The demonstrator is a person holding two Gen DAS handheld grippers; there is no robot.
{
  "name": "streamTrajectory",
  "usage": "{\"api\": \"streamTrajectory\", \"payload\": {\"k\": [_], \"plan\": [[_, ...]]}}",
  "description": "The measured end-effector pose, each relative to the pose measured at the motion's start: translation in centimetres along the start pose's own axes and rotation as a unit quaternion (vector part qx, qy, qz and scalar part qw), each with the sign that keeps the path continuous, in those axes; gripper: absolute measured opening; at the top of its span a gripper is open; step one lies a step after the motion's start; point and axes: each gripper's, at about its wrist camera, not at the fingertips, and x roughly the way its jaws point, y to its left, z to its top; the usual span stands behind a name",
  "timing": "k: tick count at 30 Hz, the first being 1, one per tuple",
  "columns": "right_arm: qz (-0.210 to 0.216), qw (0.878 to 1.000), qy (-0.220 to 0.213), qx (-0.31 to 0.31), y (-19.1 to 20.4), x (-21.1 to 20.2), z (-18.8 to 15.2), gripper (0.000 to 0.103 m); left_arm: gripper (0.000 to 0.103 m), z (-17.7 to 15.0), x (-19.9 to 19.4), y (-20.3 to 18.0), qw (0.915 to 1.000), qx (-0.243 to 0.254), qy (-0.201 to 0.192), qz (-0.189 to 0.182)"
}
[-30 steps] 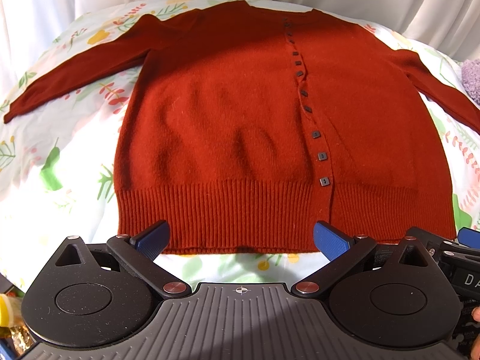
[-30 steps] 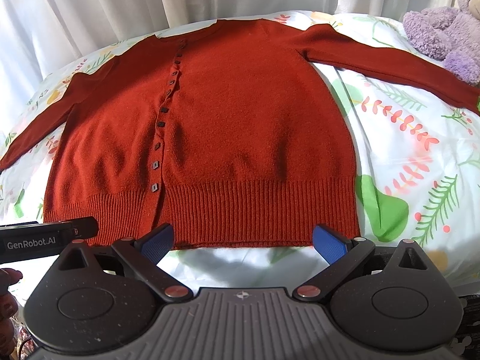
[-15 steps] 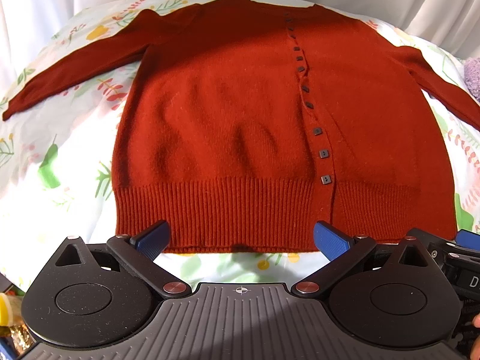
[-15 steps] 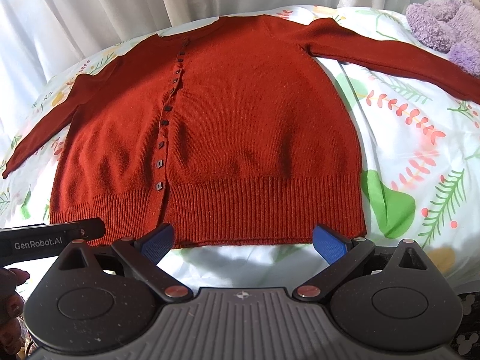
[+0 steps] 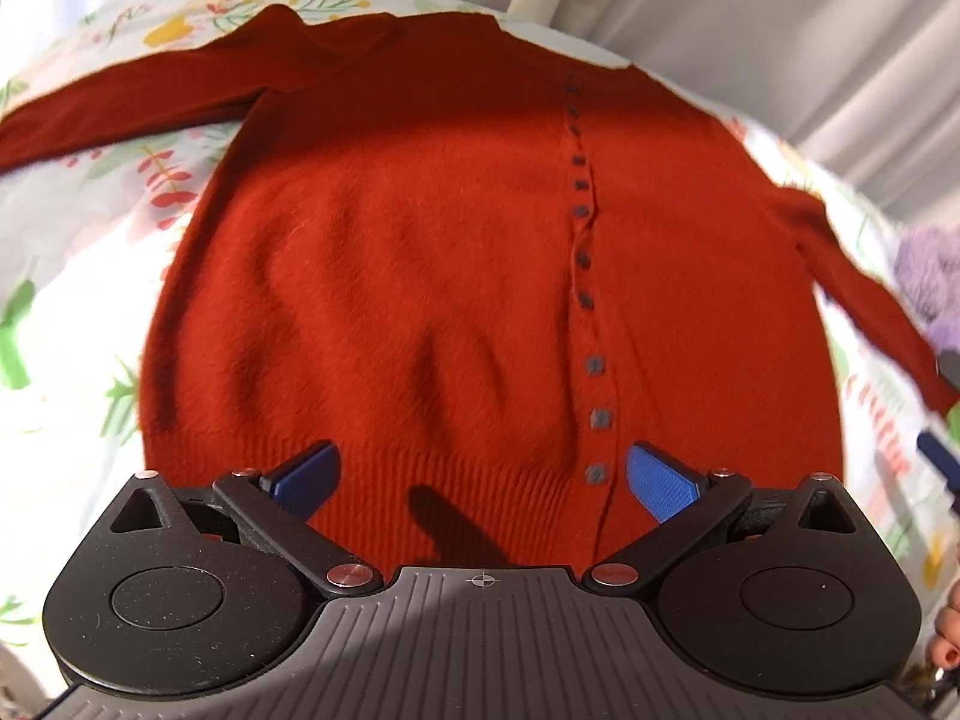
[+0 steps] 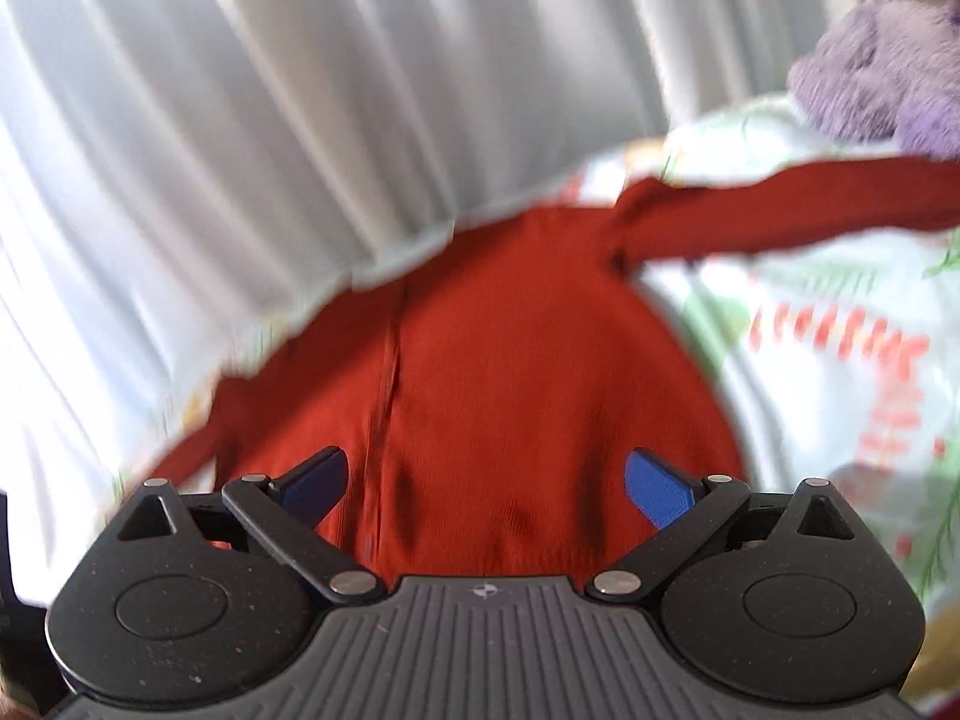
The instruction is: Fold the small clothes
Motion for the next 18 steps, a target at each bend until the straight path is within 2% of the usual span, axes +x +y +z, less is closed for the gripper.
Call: {"api": "streamTrajectory", "payload": {"k": [2, 4, 6, 8, 9, 10, 11, 12, 14, 18], "plan": [[-0.019, 0.999, -0.006, 0.049, -3.3, 0.5, 2.3, 0.099, 0.103, 0.9, 0.5, 0.1, 0.9998, -0.009, -0.006, -0.014], [-0.057, 0.991, -0.031, 0.113, -7.3, 0.7, 4.5, 0.099, 0.103, 1.8, 1.0, -0.2, 0.9999, -0.007, -0.01, -0.01], [-0.084, 0.977, -0.072, 0.181, -12.1, 0.7, 6.2, 0.099, 0.103, 2.5, 1.6, -0.4, 0.9998, -0.016, -0.01, -0.008], [-0.107, 0.957, -0.108, 0.247, -16.8, 0.9, 7.3, 0.095, 0.103, 3.2, 2.3, -0.5, 0.9994, -0.032, -0.006, -0.013], [-0.117, 0.947, -0.117, 0.275, -18.8, 1.3, 7.7, 0.09, 0.103, 3.5, 2.6, -0.5, 0.9991, -0.04, -0.004, -0.013], [-0.12, 0.939, -0.122, 0.297, -20.7, 1.8, 8.2, 0.076, 0.103, 3.7, 2.9, -0.6, 0.9989, -0.045, -0.002, -0.012], [-0.125, 0.932, -0.125, 0.316, -22.5, 2.2, 8.7, 0.067, 0.103, 4.0, 3.1, -0.7, 0.9989, -0.047, -0.001, -0.009], [-0.137, 0.925, -0.126, 0.332, -23.8, 2.9, 8.9, 0.064, 0.103, 4.2, 3.3, -0.9, 0.9989, -0.047, -0.002, -0.005], [-0.158, 0.912, -0.136, 0.352, -25.8, 3.6, 9.0, 0.044, 0.103, 4.6, 3.8, -1.0, 0.9989, -0.046, -0.004, 0.0], [-0.151, 0.899, -0.166, 0.376, -28.0, 4.3, 9.6, 0.037, 0.103, 5.2, 4.6, -0.8, 0.9982, -0.06, -0.003, 0.006]]}}
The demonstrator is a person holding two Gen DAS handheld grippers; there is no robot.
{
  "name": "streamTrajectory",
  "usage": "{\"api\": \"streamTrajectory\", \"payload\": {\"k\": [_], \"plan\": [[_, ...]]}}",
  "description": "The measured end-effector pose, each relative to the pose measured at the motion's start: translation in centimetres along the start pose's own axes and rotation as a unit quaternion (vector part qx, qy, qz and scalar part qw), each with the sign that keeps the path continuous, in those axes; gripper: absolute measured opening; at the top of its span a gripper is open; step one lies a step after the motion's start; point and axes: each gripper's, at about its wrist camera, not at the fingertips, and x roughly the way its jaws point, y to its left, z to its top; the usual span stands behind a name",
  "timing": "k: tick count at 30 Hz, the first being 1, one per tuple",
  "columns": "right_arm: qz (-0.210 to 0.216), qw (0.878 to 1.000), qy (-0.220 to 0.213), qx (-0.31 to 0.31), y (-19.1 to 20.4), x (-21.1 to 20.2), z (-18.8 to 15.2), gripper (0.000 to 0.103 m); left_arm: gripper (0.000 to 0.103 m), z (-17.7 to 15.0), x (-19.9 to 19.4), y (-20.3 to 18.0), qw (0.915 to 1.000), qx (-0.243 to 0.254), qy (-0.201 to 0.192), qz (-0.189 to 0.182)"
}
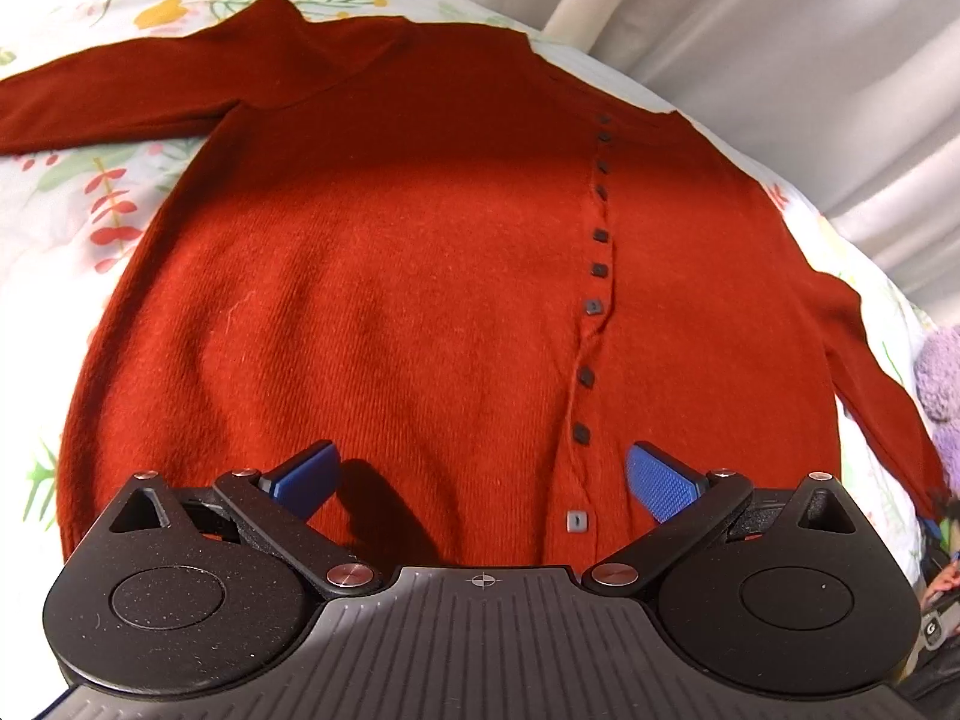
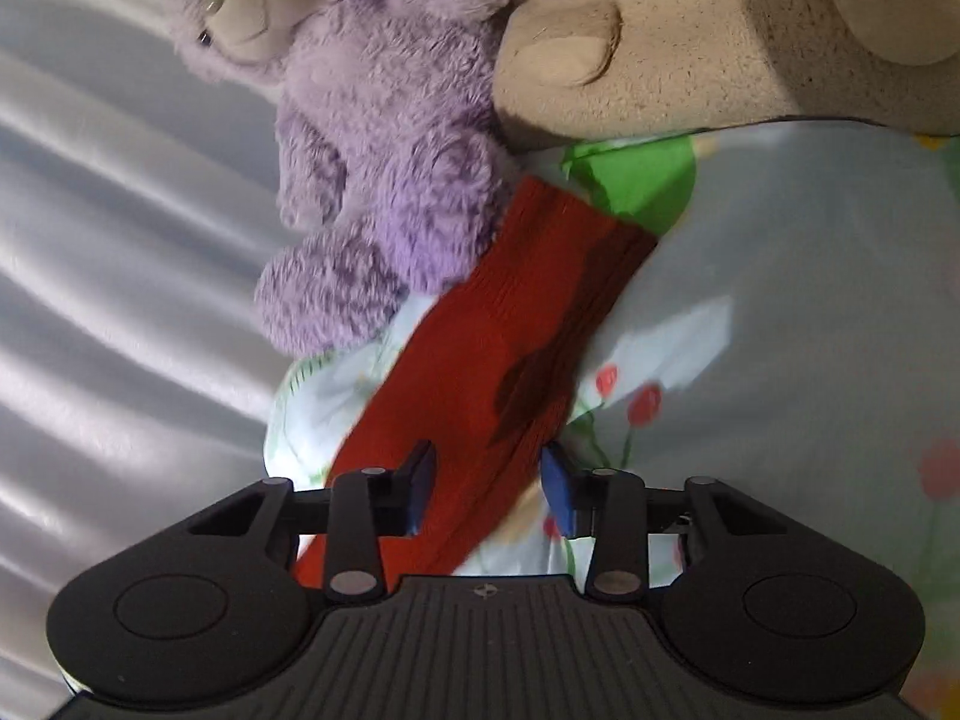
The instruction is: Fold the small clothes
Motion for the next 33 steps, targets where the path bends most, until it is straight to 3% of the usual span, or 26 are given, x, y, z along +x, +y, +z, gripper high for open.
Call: {"api": "streamTrajectory", "payload": {"k": [1, 2, 3, 6, 8, 11, 13, 14, 15, 16, 17, 18, 20, 21, 24, 29, 33], "plan": [[-0.006, 1.0, -0.003, 0.0, 0.2, 0.3, 0.2, 0.029, 0.103, 0.2, 0.1, 0.1, 1.0, -0.004, -0.002, -0.003], [-0.018, 1.0, -0.005, -0.006, 0.5, 0.6, 0.4, 0.01, 0.103, 0.5, 0.2, 0.1, 0.9999, -0.006, -0.006, -0.008], [-0.033, 0.999, -0.006, -0.02, 0.9, 0.9, 0.6, 0.006, 0.103, 0.8, 0.1, 0.2, 0.9998, -0.006, -0.01, -0.017], [-0.037, 0.992, -0.043, -0.117, 4.9, -0.3, -0.9, 0.006, 0.103, 2.2, -0.3, 0.1, 0.9982, -0.003, -0.036, -0.048], [0.019, 0.973, -0.059, -0.221, 9.6, -2.3, -3.4, 0.006, 0.103, 3.4, -0.5, -0.1, 0.9955, 0.001, -0.054, -0.077], [0.16, 0.92, -0.014, -0.356, 16.1, -5.0, -9.3, 0.006, 0.103, 5.0, 0.1, -0.4, 0.988, 0.006, -0.07, -0.137], [0.237, 0.869, 0.036, -0.433, 18.9, -6.4, -14.2, 0.008, 0.103, 6.2, 1.5, -0.7, 0.9816, 0.008, -0.054, -0.183], [0.262, 0.84, 0.064, -0.47, 19.8, -6.7, -16.8, 0.015, 0.103, 6.7, 2.3, -1.0, 0.9788, 0.006, -0.037, -0.201], [0.268, 0.816, 0.09, -0.504, 20.4, -6.8, -19.2, 0.023, 0.103, 7.1, 3.2, -1.1, 0.976, 0.003, -0.025, -0.216], [0.262, 0.801, 0.108, -0.527, 20.5, -6.8, -21.3, 0.042, 0.103, 7.5, 4.1, -1.1, 0.9735, 0.002, -0.019, -0.228], [0.259, 0.789, 0.121, -0.544, 20.2, -6.7, -22.9, 0.046, 0.103, 7.8, 4.9, -1.2, 0.9718, 0.003, -0.015, -0.235], [0.249, 0.785, 0.137, -0.551, 19.7, -6.4, -24.0, 0.046, 0.103, 8.2, 5.6, -1.2, 0.971, 0.0, -0.009, -0.239], [0.22, 0.79, 0.175, -0.545, 18.5, -5.8, -25.0, 0.046, 0.098, 8.7, 7.1, -1.2, 0.9703, -0.01, 0.005, -0.242], [0.206, 0.796, 0.191, -0.536, 17.9, -5.5, -25.0, 0.046, 0.092, 9.1, 7.8, -1.0, 0.9702, -0.017, 0.013, -0.241], [0.169, 0.817, 0.223, -0.505, 16.1, -5.4, -24.5, 0.046, 0.089, 10.2, 9.2, -0.7, 0.9657, -0.031, 0.028, -0.256], [0.15, 0.847, 0.258, -0.44, 13.0, -6.2, -24.4, 0.046, 0.077, 11.4, 11.3, -2.0, 0.9641, -0.02, 0.05, -0.26], [0.146, 0.863, 0.269, -0.402, 12.5, -5.5, -24.3, 0.046, 0.072, 11.5, 12.1, -2.2, 0.9632, -0.018, 0.055, -0.263]]}}
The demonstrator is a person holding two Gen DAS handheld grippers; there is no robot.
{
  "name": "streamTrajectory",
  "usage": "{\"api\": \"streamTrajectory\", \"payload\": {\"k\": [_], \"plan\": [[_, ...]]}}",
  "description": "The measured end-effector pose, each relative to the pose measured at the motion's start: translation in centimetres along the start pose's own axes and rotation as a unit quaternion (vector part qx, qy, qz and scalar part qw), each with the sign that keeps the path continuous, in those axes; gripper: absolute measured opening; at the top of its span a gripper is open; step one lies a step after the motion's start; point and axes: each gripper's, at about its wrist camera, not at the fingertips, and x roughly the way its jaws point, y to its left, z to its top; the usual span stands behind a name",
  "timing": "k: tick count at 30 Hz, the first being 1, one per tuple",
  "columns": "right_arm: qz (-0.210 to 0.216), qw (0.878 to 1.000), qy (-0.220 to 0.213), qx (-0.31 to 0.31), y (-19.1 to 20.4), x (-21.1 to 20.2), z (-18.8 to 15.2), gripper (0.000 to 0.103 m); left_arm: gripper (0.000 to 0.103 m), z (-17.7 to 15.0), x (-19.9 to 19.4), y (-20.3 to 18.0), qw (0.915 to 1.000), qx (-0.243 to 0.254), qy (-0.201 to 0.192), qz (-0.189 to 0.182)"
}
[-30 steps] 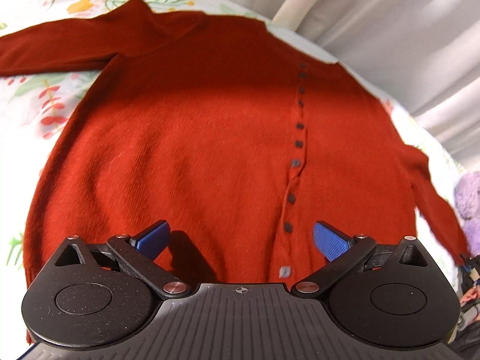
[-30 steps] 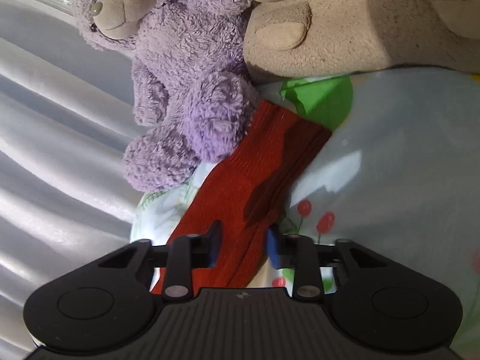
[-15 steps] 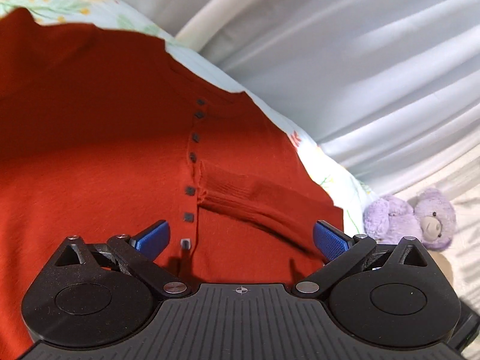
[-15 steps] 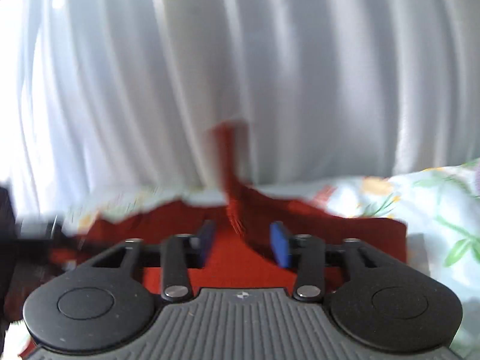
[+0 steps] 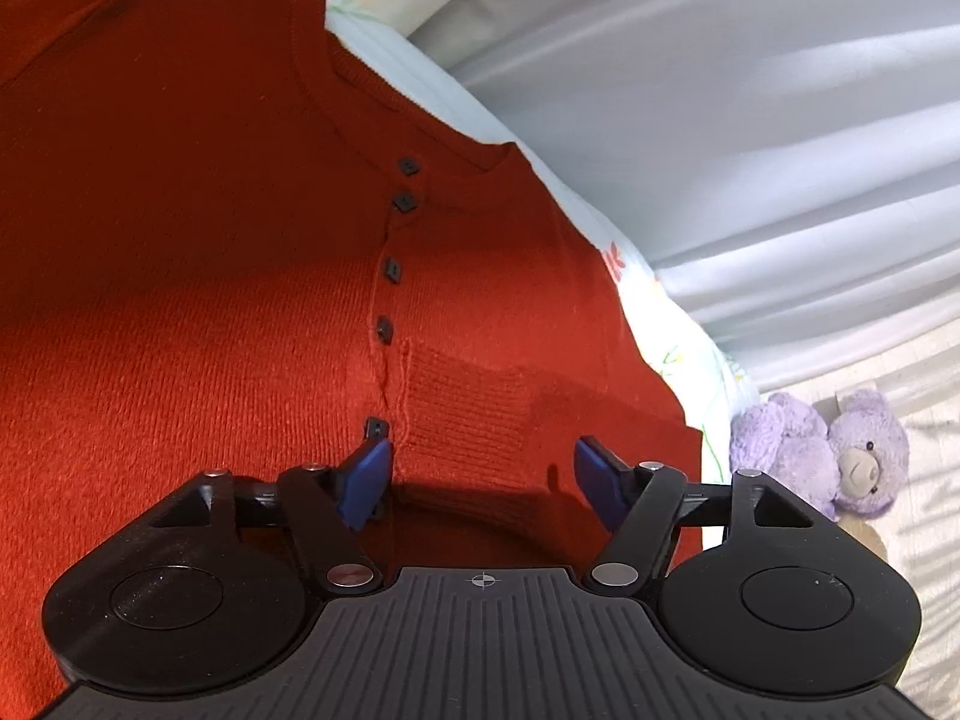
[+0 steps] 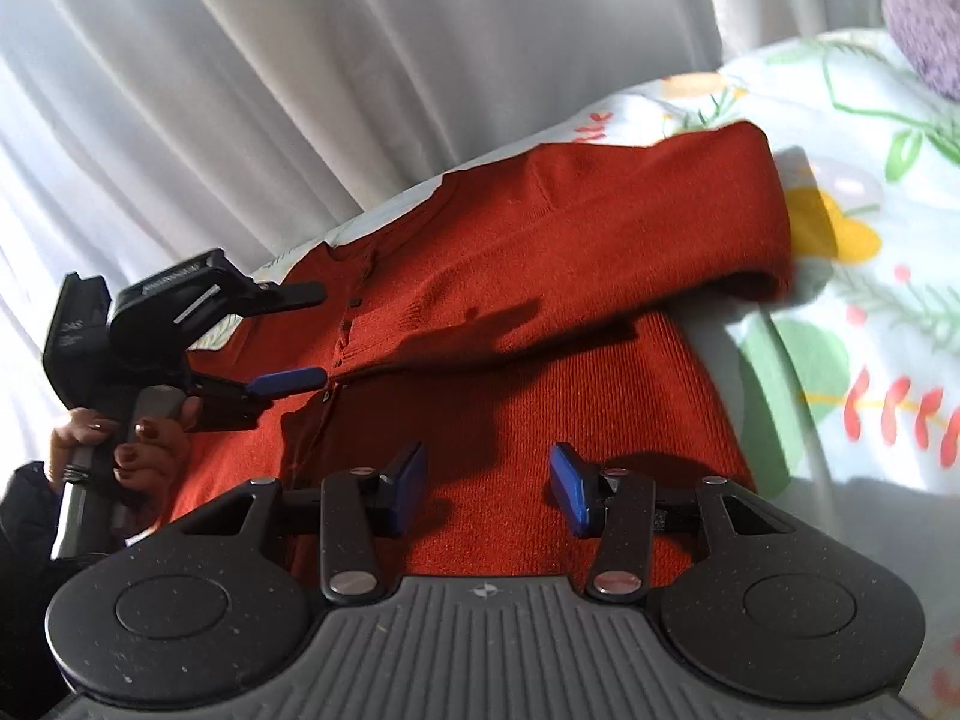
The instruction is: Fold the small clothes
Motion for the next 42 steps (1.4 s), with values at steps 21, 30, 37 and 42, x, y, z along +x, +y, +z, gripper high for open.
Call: {"api": "streamTrajectory", "payload": {"k": [21, 30, 37, 42], "plan": [[-0.017, 0.999, 0.004, 0.027, -1.2, 1.3, 0.5, 0.046, 0.003, 1.8, 1.1, -1.0, 0.9998, 0.013, -0.009, -0.009], [-0.106, 0.994, -0.015, 0.025, -2.8, 0.3, 2.0, 0.044, 0.003, 4.6, -10.0, 0.5, 0.9673, 0.126, -0.162, 0.149], [-0.098, 0.995, -0.03, 0.02, -2.9, -0.2, 4.5, 0.044, 0.043, 4.4, -9.6, 7.3, 0.977, 0.052, -0.127, 0.163], [-0.076, 0.997, -0.026, 0.018, -2.1, 0.5, 7.0, 0.044, 0.052, 4.6, -8.8, 8.6, 0.9838, 0.026, -0.119, 0.131]]}}
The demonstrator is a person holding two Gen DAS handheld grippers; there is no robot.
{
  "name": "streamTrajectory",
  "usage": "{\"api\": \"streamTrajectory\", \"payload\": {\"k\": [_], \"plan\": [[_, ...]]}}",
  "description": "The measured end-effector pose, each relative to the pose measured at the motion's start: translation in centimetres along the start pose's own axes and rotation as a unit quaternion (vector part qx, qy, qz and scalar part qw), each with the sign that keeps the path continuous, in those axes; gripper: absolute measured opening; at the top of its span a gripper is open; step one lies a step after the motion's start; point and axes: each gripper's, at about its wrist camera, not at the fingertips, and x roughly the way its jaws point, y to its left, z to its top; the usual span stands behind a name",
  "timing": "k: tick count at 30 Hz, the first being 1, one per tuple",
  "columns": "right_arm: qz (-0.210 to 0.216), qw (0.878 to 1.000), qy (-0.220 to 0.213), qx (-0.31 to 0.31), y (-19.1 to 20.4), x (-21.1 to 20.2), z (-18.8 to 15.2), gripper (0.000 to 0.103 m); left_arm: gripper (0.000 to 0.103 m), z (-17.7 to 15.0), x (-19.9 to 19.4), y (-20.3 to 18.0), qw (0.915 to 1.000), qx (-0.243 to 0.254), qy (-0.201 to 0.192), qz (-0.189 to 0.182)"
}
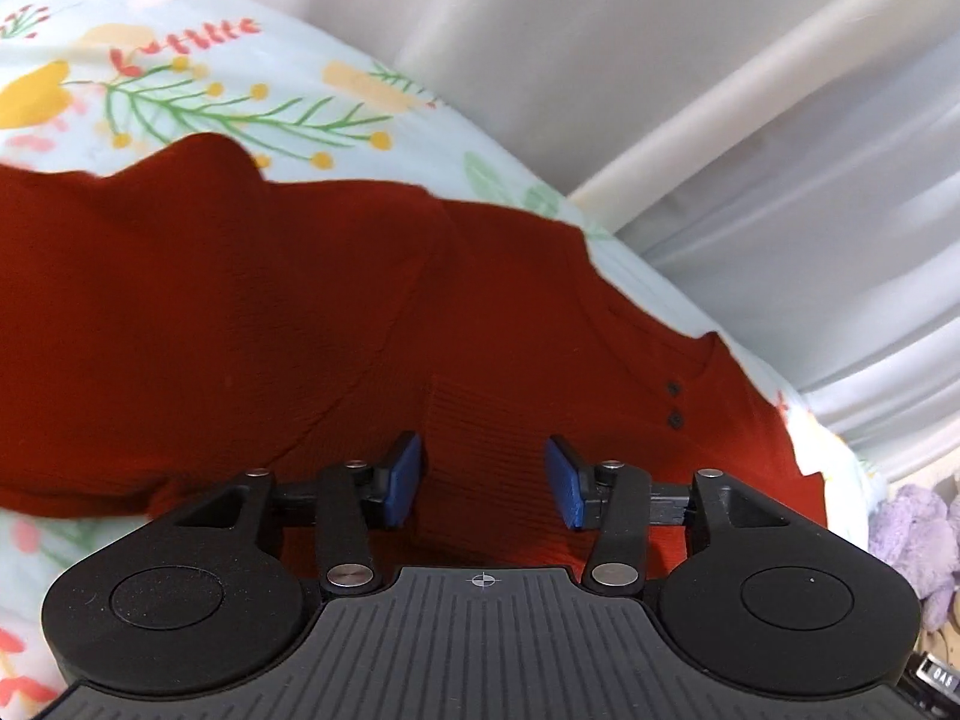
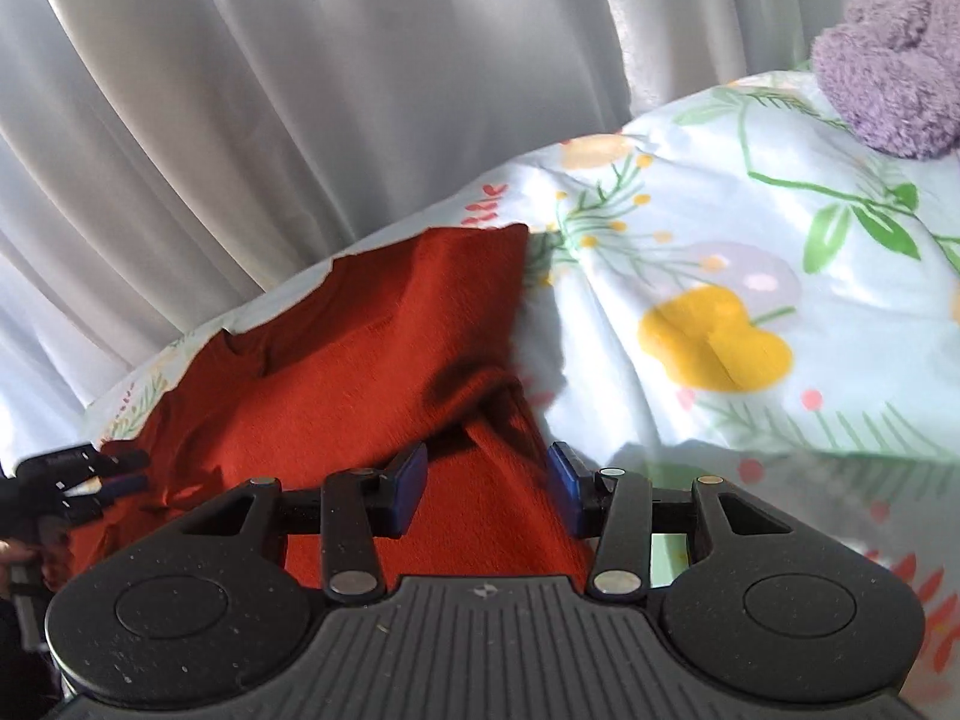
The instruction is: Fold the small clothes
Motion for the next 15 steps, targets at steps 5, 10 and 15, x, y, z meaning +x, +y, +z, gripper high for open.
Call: {"api": "streamTrajectory", "payload": {"k": [5, 10, 15], "plan": [[0.022, 1.0, 0.009, 0.002, 1.5, 1.4, 1.2, 0.044, 0.009, 0.5, 1.0, -0.3, 0.9996, -0.007, 0.024, -0.014], [0.031, 0.999, 0.022, -0.003, 3.0, 3.3, 1.9, 0.044, 0.008, 1.3, -0.9, -1.6, 0.9996, 0.007, -0.019, -0.021], [0.053, 0.997, 0.044, 0.037, 2.2, 4.0, 1.9, 0.044, 0.008, 3.6, -5.7, -2.3, 0.9925, 0.026, -0.119, -0.001]]}}
